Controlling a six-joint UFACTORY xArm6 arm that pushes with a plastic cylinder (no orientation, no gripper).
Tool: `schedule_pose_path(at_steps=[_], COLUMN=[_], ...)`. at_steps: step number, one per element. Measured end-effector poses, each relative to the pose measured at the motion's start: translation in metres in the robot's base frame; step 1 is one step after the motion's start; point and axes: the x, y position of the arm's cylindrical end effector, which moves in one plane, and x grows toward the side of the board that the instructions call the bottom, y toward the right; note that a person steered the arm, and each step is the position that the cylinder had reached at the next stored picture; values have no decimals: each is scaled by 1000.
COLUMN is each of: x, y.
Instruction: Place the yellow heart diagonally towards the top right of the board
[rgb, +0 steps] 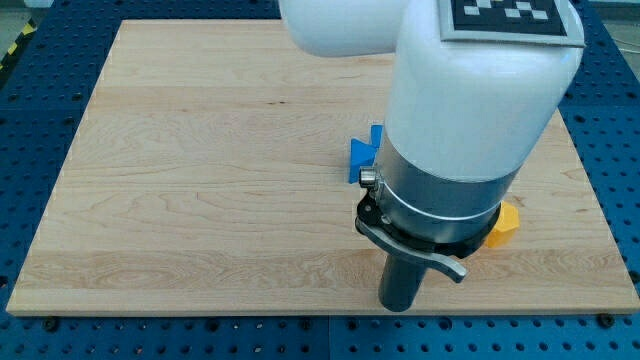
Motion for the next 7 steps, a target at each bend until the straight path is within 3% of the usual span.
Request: schedule_pose_path(at_steps=[3, 7], x=[-1, -3], y=[15, 100])
